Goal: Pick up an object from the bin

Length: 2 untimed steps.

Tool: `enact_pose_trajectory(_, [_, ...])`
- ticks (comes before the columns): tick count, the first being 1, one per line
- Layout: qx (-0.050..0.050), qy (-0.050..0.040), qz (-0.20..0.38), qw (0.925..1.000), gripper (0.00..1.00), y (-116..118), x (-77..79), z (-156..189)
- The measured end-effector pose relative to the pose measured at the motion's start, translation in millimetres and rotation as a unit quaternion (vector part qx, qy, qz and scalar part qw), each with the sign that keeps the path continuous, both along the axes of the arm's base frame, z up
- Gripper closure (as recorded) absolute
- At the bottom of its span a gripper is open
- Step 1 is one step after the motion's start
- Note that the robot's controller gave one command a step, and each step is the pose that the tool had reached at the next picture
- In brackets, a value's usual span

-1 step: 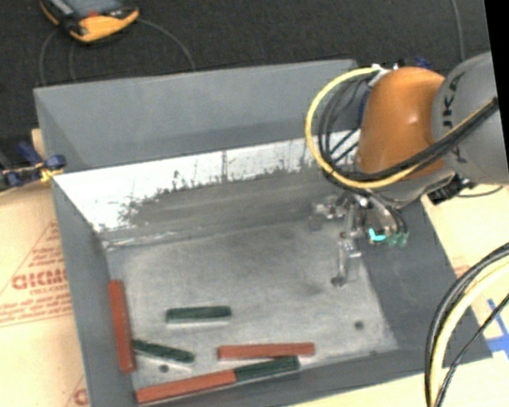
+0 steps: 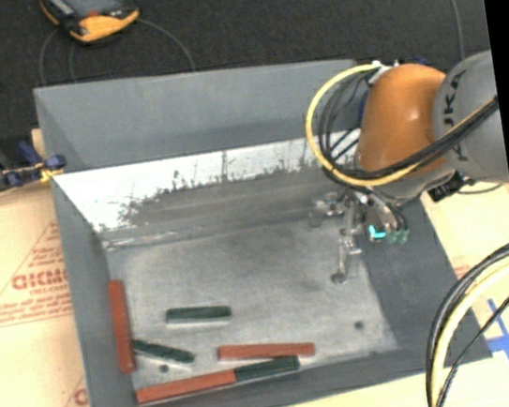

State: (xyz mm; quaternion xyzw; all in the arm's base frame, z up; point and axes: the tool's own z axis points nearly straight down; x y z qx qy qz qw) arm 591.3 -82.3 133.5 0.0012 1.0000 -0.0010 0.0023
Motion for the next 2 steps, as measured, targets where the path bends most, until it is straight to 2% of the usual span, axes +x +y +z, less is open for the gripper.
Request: enact_pose_trajectory(2, [0.0, 0.0, 0.001, 1.0, 0.0, 0.1, 0.0, 0.0])
